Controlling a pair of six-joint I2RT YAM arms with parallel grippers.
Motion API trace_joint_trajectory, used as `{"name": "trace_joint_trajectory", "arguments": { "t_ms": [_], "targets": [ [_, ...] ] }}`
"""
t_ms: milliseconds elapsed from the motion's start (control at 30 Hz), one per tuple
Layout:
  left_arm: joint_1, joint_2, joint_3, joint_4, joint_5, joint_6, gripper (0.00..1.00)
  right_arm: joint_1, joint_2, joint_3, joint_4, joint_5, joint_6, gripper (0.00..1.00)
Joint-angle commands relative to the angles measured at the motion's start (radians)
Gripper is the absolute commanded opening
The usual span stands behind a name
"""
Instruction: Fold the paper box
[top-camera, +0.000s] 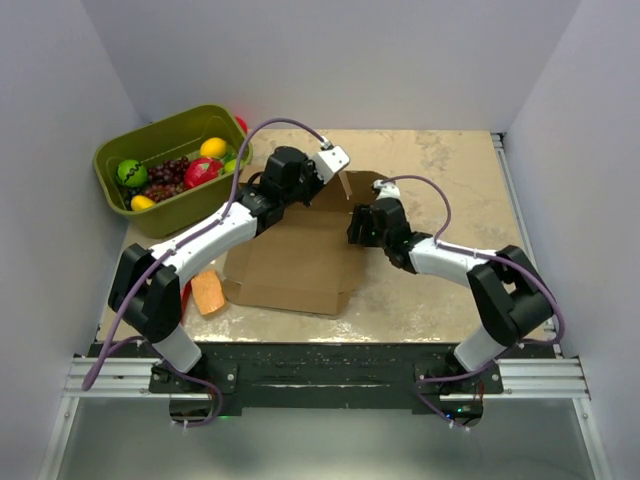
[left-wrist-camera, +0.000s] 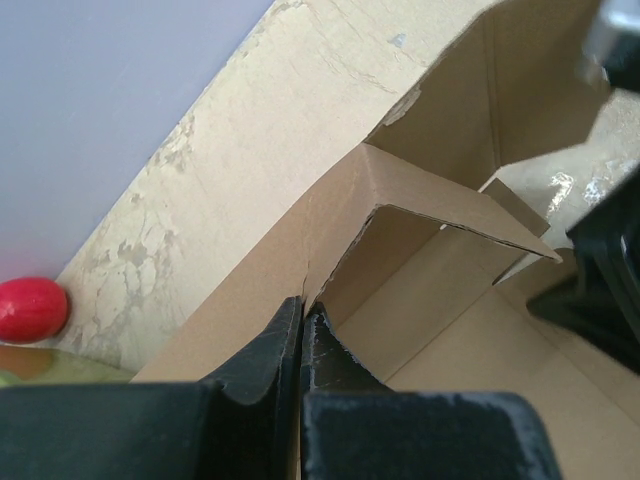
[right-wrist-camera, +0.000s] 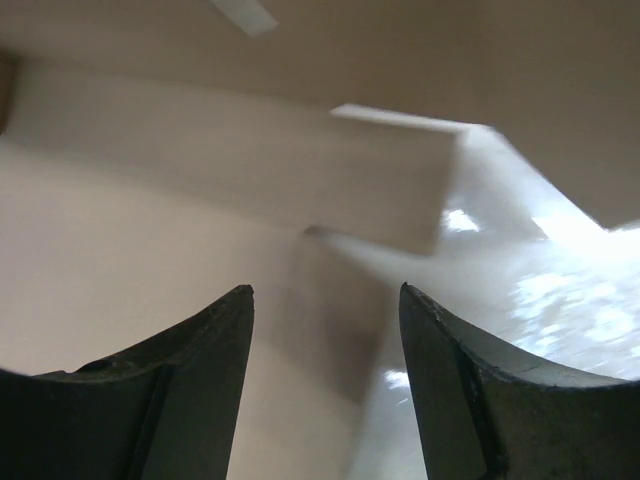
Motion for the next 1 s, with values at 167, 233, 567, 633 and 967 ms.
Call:
{"name": "trace_joint_trajectory", "arguments": {
  "t_ms": [167, 233, 567, 633, 967],
  "targets": [
    [0.009, 0.024, -0.005, -0.006, 0.064, -0.037, 0.0, -0.133, 0.124, 0.059, 0.189, -0.112, 0.013, 0.68],
    [0.009, 0.031, -0.008, -0.005, 0.067, -0.034, 0.0, -0.159, 0.161, 0.05, 0.231, -0.157, 0.034, 0.68],
    [0.009, 0.065, -0.007, -0.003, 0.079, -0.031, 0.0, -0.184, 0.288, 0.053, 0.398, -0.198, 0.073, 0.69],
    [0.009, 0.07, -0.007, -0.003, 0.079, -0.029, 0.0, -0.185, 0.308, 0.054, 0.423, -0.212, 0.088, 0.69],
    [0.007, 0.081, -0.005, -0.003, 0.058, -0.029, 0.0, -0.184, 0.316, -0.018, 0.547, -0.278, 0.175, 0.66]
  ]
}}
